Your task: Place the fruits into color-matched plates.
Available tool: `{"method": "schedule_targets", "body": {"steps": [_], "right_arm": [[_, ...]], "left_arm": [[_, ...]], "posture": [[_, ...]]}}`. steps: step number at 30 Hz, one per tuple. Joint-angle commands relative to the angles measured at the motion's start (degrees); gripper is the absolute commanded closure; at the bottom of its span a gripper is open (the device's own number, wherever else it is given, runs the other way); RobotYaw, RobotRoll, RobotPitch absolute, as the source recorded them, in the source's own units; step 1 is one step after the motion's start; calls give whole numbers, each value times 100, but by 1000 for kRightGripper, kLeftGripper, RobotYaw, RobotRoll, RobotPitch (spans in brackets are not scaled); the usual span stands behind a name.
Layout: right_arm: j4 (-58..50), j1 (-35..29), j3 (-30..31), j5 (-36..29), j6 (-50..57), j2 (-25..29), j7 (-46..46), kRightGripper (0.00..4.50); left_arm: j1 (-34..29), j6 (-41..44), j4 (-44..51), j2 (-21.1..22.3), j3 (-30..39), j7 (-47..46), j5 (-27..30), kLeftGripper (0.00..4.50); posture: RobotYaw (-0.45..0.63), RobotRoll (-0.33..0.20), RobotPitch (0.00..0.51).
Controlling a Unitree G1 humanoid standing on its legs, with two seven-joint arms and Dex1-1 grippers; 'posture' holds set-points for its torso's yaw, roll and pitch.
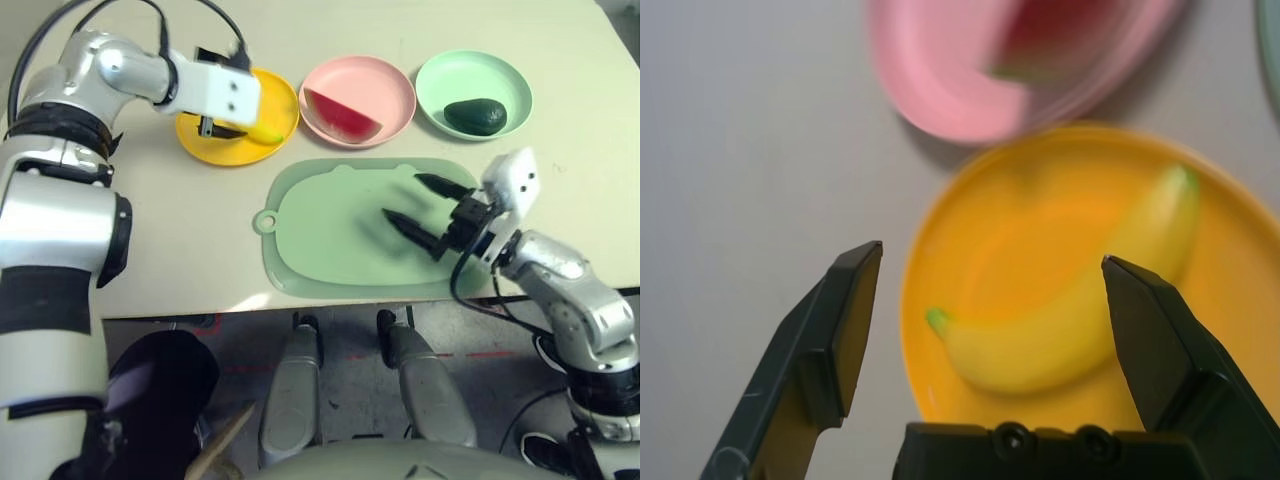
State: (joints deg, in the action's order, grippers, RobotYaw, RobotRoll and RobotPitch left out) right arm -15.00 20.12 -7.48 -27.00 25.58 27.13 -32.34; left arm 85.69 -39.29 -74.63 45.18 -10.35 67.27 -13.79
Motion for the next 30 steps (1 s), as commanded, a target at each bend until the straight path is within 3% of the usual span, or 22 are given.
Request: {"method": "schedule_targets", "body": {"steps": [1,4,8,12,19,26,30], "right_arm": [[1066,-48,-439,404,-844,324,-150,0],[1741,10,-924,387,-1300,416,-51,0],[2301,-108,-1116,498,-1836,594,-285,0],[3242,24,-1377,465,-2566,615,-484,0],[3726,34,-1511,168,-2835,632,-1103,0],[3881,44,-1521,94,-2666,750,-1359,0],[4147,115,-1621,52,-2764,834,-1488,0]], "left_arm": [[-317,612,376,175,621,57,678,24],[-823,1385,998,225,1290,-214,1369,24],[-1978,2692,2595,162,2029,-731,2208,24],[-3511,4162,4619,-234,2859,-1985,2978,24],[-5418,5785,7140,-919,3617,-3603,3670,24],[-7061,6064,8083,-1487,3901,-4246,3824,24],[-7549,5939,8245,-1723,3918,-4367,3867,24]], "posture": [[-29,0,341],[-36,0,339],[-33,0,338],[-25,0,333],[-6,0,335],[13,0,339],[16,0,344]]}}
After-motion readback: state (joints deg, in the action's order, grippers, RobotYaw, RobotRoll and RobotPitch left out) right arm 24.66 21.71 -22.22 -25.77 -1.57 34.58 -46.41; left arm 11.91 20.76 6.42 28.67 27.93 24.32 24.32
